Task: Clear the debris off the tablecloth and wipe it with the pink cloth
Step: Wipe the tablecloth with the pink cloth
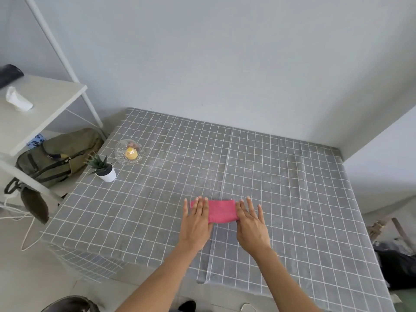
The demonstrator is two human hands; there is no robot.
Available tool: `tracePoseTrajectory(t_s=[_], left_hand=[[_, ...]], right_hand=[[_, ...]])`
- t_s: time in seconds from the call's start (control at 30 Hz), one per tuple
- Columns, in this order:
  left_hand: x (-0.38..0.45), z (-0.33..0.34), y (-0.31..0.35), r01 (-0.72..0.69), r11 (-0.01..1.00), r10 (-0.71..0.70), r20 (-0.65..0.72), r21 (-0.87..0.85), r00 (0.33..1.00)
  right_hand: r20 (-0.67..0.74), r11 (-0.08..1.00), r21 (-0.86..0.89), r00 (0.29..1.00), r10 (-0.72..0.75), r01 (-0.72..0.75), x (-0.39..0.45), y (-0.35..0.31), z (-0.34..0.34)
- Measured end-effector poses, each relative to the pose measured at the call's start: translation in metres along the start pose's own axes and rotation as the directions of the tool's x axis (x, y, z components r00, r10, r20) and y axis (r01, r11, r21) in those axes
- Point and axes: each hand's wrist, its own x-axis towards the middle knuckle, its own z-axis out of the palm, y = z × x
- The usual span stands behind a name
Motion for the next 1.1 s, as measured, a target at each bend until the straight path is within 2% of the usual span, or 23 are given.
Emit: tracePoseTrajectory(t_s=[0.1,0.3,0.63,0.77,0.87,1.1], left_hand=[[0.01,-0.016,0.004,-0.029,1.0,0.029,-0.016,0.006,0.999],[0.034,-0.042,0.039,-0.086,0.994,0.084,0.023,0.064,0.996],[0.049,-0.044,0.177,-0.092,0.995,0.091,0.059,0.029,0.994],[0.045,-0.03,0.233,-0.1,0.995,0.1,0.076,0.001,0.992],[0.042,-0.021,0.269,-0.103,0.994,0.104,0.035,-0.027,0.994],[0.044,-0.009,0.329,-0.142,0.986,0.132,-0.113,-0.087,0.985]], right_hand=[[-0.047,0.999,0.025,0.999,0.021,-0.02,0.003,0.003,-0.012],[-0.043,0.999,0.008,0.998,0.054,-0.053,0.003,0.039,-0.043],[-0.055,0.998,-0.044,0.997,0.047,-0.049,-0.033,0.169,-0.085],[0.009,0.994,-0.067,0.997,0.082,-0.082,-0.061,0.217,-0.092],[0.016,0.993,-0.078,0.996,0.089,-0.087,-0.081,0.248,-0.092],[-0.145,0.994,-0.056,0.986,0.084,-0.093,-0.103,0.307,-0.101]])
